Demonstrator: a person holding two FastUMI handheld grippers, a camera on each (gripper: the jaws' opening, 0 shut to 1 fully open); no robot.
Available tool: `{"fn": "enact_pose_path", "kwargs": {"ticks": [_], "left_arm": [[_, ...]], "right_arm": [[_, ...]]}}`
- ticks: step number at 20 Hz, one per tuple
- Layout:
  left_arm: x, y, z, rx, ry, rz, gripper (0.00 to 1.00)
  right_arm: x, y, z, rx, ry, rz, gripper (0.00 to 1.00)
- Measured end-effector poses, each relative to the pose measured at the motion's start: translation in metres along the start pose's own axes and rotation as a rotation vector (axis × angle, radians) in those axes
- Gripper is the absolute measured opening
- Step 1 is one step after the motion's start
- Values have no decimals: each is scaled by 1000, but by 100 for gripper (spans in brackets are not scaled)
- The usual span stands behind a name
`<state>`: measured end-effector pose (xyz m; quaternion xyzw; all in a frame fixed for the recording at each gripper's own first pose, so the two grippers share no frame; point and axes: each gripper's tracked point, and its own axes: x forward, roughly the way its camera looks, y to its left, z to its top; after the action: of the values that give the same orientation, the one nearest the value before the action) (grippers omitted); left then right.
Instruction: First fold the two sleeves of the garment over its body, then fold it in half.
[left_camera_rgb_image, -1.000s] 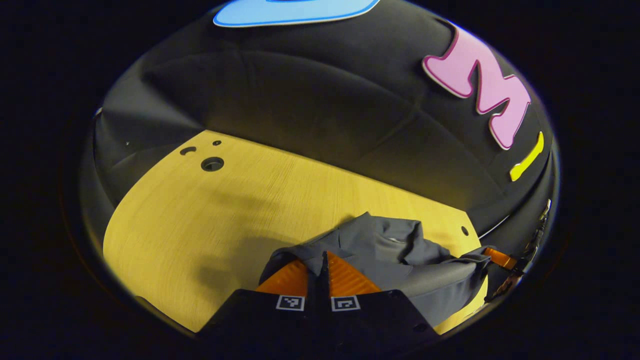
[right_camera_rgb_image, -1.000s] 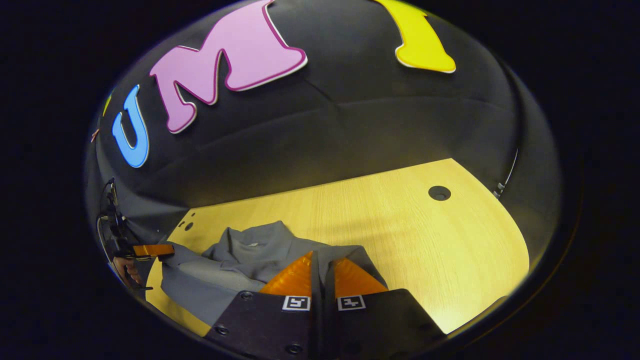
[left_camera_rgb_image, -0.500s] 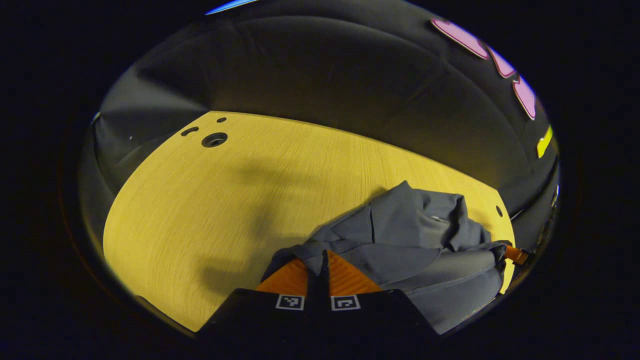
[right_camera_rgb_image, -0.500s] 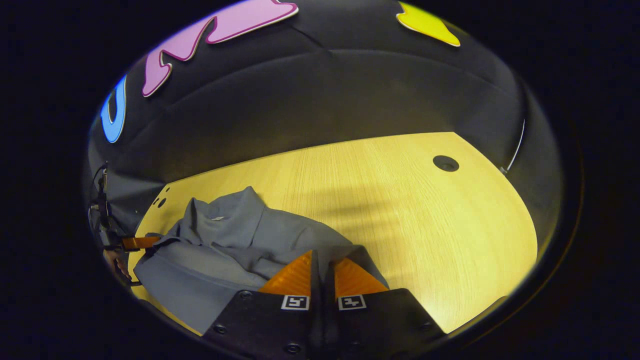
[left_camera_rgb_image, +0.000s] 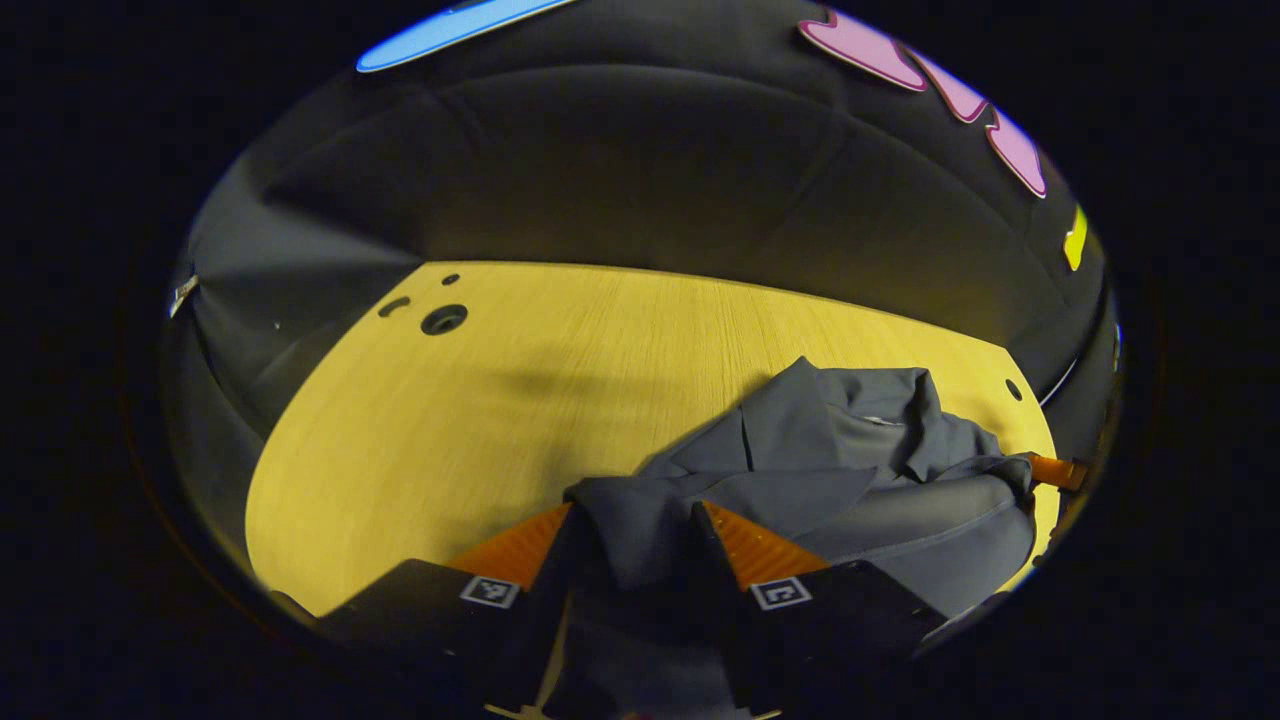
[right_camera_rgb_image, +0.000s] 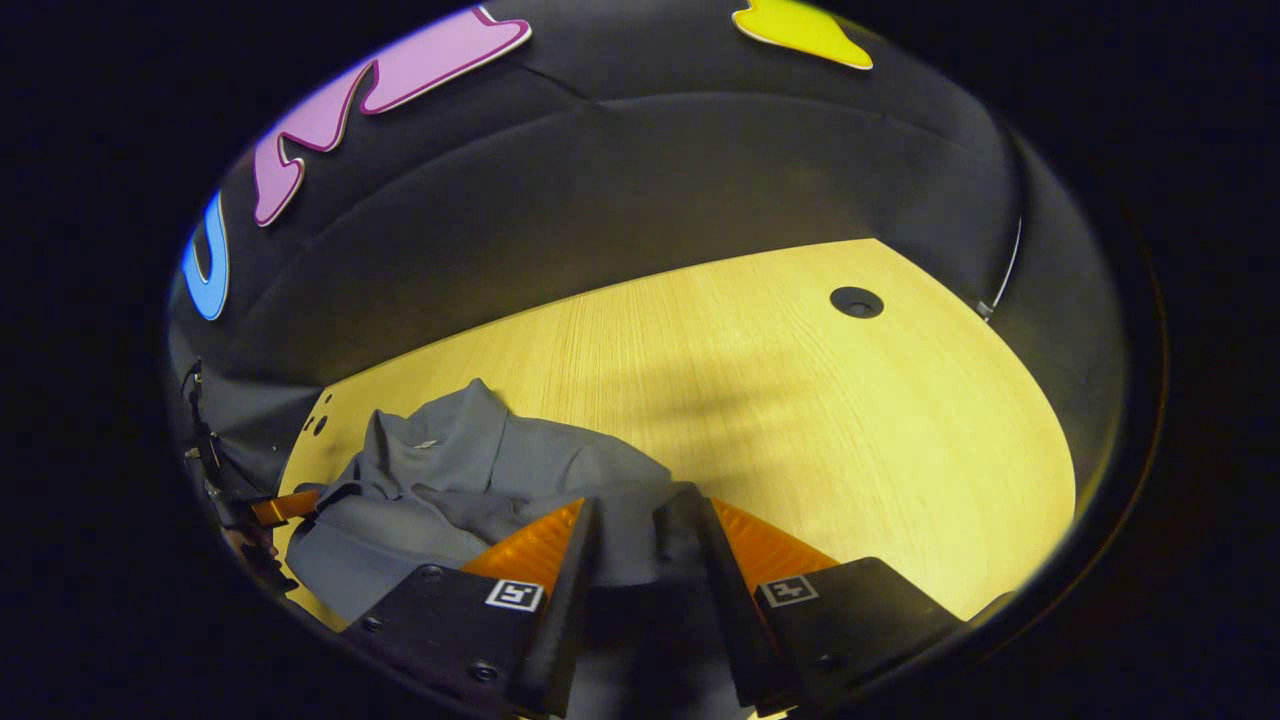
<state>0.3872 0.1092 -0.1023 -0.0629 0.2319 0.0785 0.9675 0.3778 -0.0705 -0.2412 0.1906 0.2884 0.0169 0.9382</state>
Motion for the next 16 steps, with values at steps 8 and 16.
{"fn": "enact_pose_path", "kwargs": {"ticks": [8,16], "left_arm": [[-84,-3,4,16,-112,-34,89],[-193,-33,-9,27,-216,-143,91]], "right_arm": [[-83,13,19,-61,-105,44,77],[-181,60,19,-140,-222,151,77]]}}
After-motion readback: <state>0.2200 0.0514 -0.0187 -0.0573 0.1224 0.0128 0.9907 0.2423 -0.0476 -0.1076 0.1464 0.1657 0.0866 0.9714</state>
